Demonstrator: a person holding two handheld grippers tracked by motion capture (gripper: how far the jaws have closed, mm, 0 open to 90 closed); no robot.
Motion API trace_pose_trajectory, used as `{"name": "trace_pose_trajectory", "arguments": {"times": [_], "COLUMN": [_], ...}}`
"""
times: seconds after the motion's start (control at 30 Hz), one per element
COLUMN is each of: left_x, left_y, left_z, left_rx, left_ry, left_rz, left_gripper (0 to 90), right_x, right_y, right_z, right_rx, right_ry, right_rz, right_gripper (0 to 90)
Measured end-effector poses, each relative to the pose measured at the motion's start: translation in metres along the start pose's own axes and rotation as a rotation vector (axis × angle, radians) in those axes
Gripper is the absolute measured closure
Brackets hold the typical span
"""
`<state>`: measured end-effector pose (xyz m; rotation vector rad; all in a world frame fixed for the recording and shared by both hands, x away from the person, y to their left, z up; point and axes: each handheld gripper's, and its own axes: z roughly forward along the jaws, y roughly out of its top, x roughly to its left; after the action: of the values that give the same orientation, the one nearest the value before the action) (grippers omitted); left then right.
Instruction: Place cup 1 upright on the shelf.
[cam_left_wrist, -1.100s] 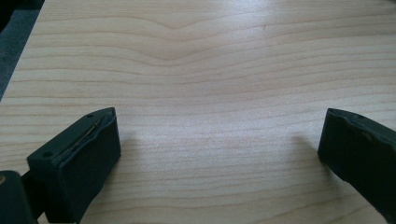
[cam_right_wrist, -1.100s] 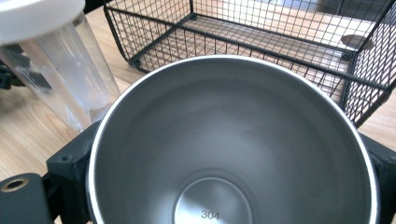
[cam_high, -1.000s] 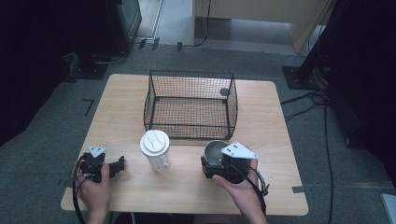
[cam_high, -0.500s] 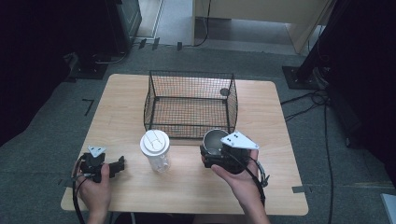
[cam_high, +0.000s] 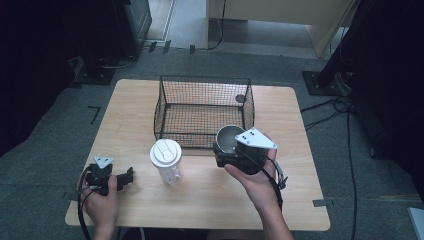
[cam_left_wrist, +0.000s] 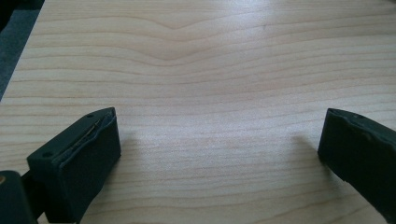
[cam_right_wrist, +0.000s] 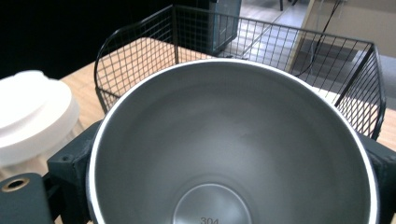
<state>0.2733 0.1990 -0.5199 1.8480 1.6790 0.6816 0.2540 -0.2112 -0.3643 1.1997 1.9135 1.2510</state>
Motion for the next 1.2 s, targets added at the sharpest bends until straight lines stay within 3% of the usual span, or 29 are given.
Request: {"name": "trace_pose_trajectory", "arguments": {"times": [0.43, 0.67, 0.93, 1.2], "left_x": [0.0, 0.0, 0.0, 0.0], "left_y": [0.0, 0.0, 0.0, 0.0], "left_z": [0.0, 0.0, 0.0, 0.0], "left_rx": [0.0, 0.0, 0.0, -0.001], "left_ry": [0.0, 0.0, 0.0, 0.001], "left_rz": [0.0, 0.0, 0.0, 0.0], "left_gripper": [0.0, 0.0, 0.0, 0.0], "right_x": [-0.006, -0.011, -0.02, -0.029], "right_y": [0.018, 0.027, 0.036, 0.042], "right_z": [0.01, 0.019, 0.033, 0.051], "right_rx": [-0.126, -0.176, -0.21, -0.21], "right_ry": [-0.035, -0.079, -0.125, -0.153], "right_rz": [-0.001, -0.008, -0.004, 0.0], "right_gripper": [7.2, 7.2, 7.2, 7.2]}}
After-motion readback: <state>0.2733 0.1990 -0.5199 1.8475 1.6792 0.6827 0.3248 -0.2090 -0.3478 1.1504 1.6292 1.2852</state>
